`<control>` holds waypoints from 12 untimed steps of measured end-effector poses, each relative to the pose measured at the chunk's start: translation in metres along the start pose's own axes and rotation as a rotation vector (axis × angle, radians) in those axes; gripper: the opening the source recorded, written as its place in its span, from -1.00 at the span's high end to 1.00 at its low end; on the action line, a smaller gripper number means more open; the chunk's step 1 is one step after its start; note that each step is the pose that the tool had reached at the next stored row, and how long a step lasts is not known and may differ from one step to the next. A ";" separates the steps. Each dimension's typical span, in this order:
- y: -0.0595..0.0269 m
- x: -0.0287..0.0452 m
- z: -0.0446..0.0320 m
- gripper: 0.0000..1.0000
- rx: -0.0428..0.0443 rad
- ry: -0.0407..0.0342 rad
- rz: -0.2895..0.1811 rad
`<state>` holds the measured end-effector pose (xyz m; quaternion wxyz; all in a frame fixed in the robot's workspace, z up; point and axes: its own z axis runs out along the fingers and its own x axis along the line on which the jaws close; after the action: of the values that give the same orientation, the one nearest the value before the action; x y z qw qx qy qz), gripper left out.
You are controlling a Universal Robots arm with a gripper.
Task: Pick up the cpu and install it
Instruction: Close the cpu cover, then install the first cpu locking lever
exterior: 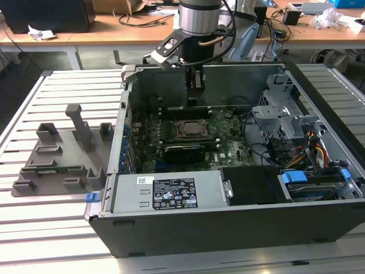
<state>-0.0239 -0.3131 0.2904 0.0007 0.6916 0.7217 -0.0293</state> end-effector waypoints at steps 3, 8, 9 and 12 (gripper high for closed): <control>0.0000 0.0000 -0.0001 0.79 0.0002 0.0001 0.000; 0.0000 0.0000 -0.0001 0.79 0.0002 0.0003 0.000; 0.0000 0.0000 -0.0001 0.79 0.0002 0.0003 0.000; 0.0000 0.0000 -0.0001 0.79 0.0001 0.0004 0.000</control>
<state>-0.0239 -0.3131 0.2905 0.0005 0.6916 0.7217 -0.0292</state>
